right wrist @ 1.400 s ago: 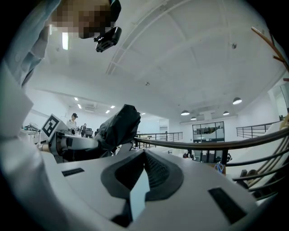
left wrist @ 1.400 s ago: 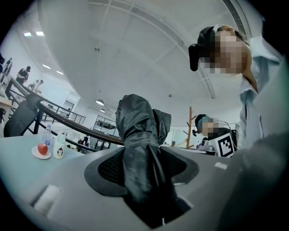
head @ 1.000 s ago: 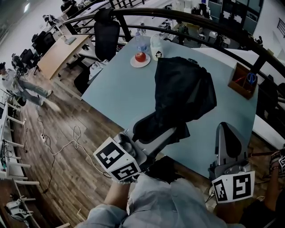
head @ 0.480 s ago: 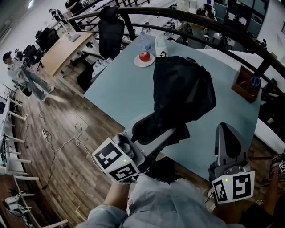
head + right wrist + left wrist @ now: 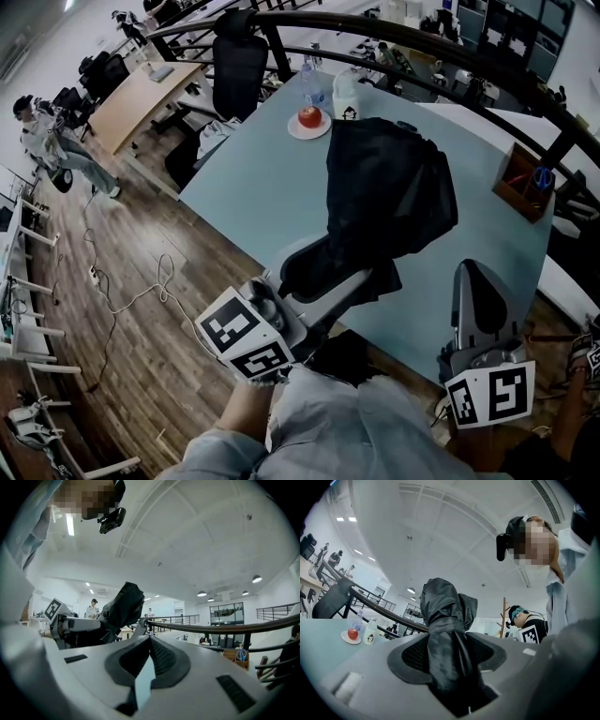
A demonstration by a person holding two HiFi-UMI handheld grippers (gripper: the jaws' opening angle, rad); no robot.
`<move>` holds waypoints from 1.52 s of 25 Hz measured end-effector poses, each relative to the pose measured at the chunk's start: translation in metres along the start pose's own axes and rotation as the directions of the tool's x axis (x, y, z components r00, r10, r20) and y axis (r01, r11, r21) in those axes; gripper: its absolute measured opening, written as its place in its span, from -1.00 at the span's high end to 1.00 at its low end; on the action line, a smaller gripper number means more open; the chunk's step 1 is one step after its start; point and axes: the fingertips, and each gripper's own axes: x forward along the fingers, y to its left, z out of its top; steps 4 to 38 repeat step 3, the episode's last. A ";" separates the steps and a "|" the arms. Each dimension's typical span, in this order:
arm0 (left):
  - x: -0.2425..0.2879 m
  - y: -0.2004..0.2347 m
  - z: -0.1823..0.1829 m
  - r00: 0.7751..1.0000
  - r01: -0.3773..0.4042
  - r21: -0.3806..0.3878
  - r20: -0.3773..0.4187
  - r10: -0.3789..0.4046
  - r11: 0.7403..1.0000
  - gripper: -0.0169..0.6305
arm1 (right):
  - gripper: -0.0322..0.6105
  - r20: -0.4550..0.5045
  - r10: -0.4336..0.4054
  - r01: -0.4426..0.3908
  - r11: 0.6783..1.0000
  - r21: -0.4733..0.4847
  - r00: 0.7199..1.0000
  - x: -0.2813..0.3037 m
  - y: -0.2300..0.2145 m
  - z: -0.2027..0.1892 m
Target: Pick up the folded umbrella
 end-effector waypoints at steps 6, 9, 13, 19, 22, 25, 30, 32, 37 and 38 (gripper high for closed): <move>-0.001 0.008 0.004 1.000 -0.009 0.013 -0.008 0.010 1.000 0.20 | 0.90 -0.004 0.010 -0.010 1.000 -0.003 1.000 0.009 0.004 0.003; -0.001 0.008 0.004 1.000 -0.009 0.013 -0.008 0.010 1.000 0.20 | 0.90 -0.004 0.010 -0.010 1.000 -0.003 1.000 0.009 0.004 0.003; -0.001 0.008 0.004 1.000 -0.009 0.013 -0.008 0.010 1.000 0.20 | 0.90 -0.004 0.010 -0.010 1.000 -0.003 1.000 0.009 0.004 0.003; -0.001 0.008 0.004 1.000 -0.009 0.013 -0.008 0.010 1.000 0.20 | 0.90 -0.004 0.010 -0.010 1.000 -0.003 1.000 0.009 0.004 0.003; -0.001 0.008 0.004 1.000 -0.009 0.013 -0.008 0.010 1.000 0.20 | 0.90 -0.004 0.010 -0.010 1.000 -0.003 1.000 0.009 0.004 0.003; -0.001 0.008 0.004 1.000 -0.009 0.013 -0.008 0.010 1.000 0.20 | 0.90 -0.004 0.010 -0.010 1.000 -0.003 1.000 0.009 0.004 0.003; -0.001 0.008 0.004 1.000 -0.009 0.013 -0.008 0.010 1.000 0.20 | 0.90 -0.004 0.010 -0.010 1.000 -0.003 1.000 0.009 0.004 0.003; -0.001 0.008 0.004 1.000 -0.009 0.013 -0.008 0.010 1.000 0.20 | 0.90 -0.004 0.010 -0.010 1.000 -0.003 1.000 0.009 0.004 0.003; -0.001 0.008 0.004 1.000 -0.009 0.013 -0.008 0.010 1.000 0.20 | 0.90 -0.004 0.010 -0.010 1.000 -0.003 1.000 0.009 0.004 0.003; -0.001 0.008 0.004 1.000 -0.009 0.013 -0.008 0.010 1.000 0.20 | 0.90 -0.004 0.010 -0.010 1.000 -0.003 1.000 0.009 0.004 0.003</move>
